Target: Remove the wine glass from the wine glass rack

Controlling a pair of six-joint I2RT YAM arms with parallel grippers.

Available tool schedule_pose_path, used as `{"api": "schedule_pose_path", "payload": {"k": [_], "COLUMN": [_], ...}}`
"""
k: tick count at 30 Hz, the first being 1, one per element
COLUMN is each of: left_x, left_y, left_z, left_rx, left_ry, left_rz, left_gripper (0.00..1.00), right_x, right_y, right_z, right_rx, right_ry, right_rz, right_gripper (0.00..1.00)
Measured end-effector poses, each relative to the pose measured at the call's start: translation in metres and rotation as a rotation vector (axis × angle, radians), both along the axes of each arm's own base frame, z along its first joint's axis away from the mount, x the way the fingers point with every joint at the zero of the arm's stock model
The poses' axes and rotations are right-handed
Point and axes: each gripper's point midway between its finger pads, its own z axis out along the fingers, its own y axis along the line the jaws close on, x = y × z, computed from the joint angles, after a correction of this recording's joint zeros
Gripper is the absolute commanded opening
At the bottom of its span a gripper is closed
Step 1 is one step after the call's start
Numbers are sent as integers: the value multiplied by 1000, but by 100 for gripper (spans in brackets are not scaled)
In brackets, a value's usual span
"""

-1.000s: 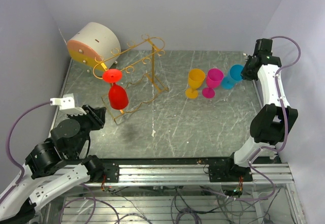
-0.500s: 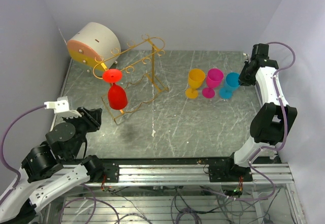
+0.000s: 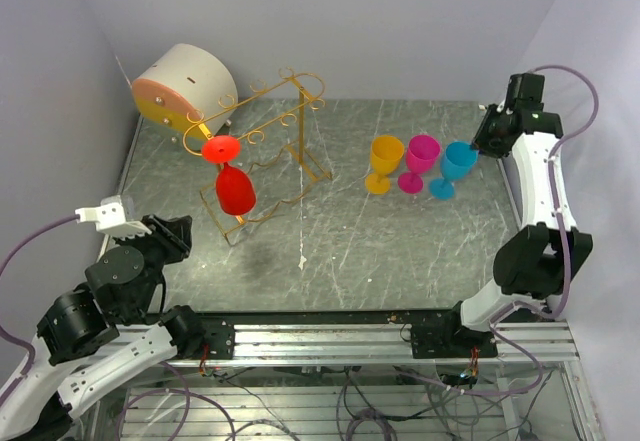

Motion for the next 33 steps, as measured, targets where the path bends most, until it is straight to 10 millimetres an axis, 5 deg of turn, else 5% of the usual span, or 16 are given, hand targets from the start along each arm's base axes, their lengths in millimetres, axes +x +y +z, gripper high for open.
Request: {"api": "schedule_pose_path", "payload": {"k": [4, 7, 9, 13, 17, 23, 27, 33], "left_x": [-1, -2, -3, -3, -3, -3, -2, -1], "left_y": [7, 11, 13, 16, 18, 19, 18, 18], "left_z": [-3, -3, -4, -5, -8, -10, -12, -13], "left_rx": [-5, -16, -18, -22, -17, -14, -3, 0], "left_ry": [5, 4, 5, 9, 18, 25, 35, 40], "left_rz": [30, 49, 59, 74, 82, 91, 97, 103], "left_gripper": [41, 41, 42, 42, 42, 42, 42, 42], "right_x": [0, -6, -13, -42, -85, -132, -148, -126], "right_y": [12, 41, 81, 199, 302, 404, 443, 458], "right_z": [55, 97, 119, 145, 140, 121, 138, 181], "right_rx": [-34, -25, 35, 268, 525, 613, 629, 710], "right_ry": [-127, -237, -308, -436, -456, -390, -419, -490], "right_rz": [24, 87, 190, 503, 783, 1043, 1126, 1037], "right_gripper": [28, 31, 32, 42, 44, 47, 47, 44]}}
